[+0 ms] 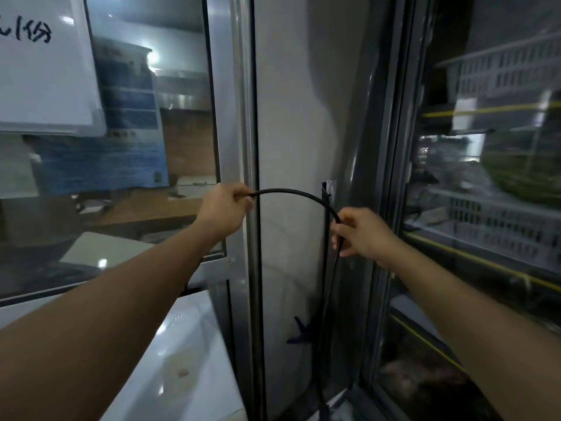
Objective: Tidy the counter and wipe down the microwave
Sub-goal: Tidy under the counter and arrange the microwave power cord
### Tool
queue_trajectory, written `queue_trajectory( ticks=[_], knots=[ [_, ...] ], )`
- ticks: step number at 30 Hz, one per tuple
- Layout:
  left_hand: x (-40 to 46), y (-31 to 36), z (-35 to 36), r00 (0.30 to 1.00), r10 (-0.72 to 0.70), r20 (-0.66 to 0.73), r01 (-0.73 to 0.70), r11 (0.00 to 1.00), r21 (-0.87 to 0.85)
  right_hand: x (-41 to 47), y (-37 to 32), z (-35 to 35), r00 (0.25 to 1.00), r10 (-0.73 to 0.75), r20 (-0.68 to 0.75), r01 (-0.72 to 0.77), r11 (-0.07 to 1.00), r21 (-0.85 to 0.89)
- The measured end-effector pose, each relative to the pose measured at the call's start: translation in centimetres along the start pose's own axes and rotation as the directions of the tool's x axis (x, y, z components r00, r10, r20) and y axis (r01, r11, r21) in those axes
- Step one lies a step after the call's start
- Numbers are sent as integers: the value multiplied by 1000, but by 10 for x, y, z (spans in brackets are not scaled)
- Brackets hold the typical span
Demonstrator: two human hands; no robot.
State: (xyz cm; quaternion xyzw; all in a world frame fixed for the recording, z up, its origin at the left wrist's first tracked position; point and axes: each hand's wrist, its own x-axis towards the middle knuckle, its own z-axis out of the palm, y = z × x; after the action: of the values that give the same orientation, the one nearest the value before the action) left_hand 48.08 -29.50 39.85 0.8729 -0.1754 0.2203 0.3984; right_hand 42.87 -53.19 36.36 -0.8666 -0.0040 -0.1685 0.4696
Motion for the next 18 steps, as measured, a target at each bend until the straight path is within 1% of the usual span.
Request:
queue_trajectory(
  ticks=[4, 5, 8, 9, 10, 11, 13, 16, 18],
  knots=[
    [0, 4, 4, 999, 24, 34, -25, 999, 34, -1, -29, -24, 998, 6, -58, -4, 1000, 30],
    [-1, 6, 6, 999, 47, 17, -48, 998, 47, -1, -36, -29, 998, 4, -66, -2, 999, 41],
    [-12, 14, 13, 985, 127, -113, -124, 992, 37, 1, -52, -39, 996, 8, -93, -3, 998, 60],
    [-17, 16, 18, 981, 144, -129, -144, 989, 9, 2, -56, -42, 994, 12, -104, -6, 999, 54],
    [-22, 17, 25, 982, 151, -113, -154, 988, -21, 4, -60, -44, 993, 15, -114, -10, 999, 45],
    [-28, 17, 33, 987, 148, -69, -151, 987, -47, 6, -63, -45, 992, 18, -121, -13, 999, 38],
    [-42, 16, 52, 991, 116, 66, -111, 991, -77, 11, -69, -47, 991, 13, -135, -10, 1000, 28],
    [-60, 12, 84, 966, 66, 252, -34, 991, -131, 18, -77, -47, 989, -1, -147, 5, 1000, 28],
    [-69, 11, 104, 953, 54, 298, -3, 986, -167, 23, -80, -46, 990, -5, -140, 11, 999, 44]
  ],
)
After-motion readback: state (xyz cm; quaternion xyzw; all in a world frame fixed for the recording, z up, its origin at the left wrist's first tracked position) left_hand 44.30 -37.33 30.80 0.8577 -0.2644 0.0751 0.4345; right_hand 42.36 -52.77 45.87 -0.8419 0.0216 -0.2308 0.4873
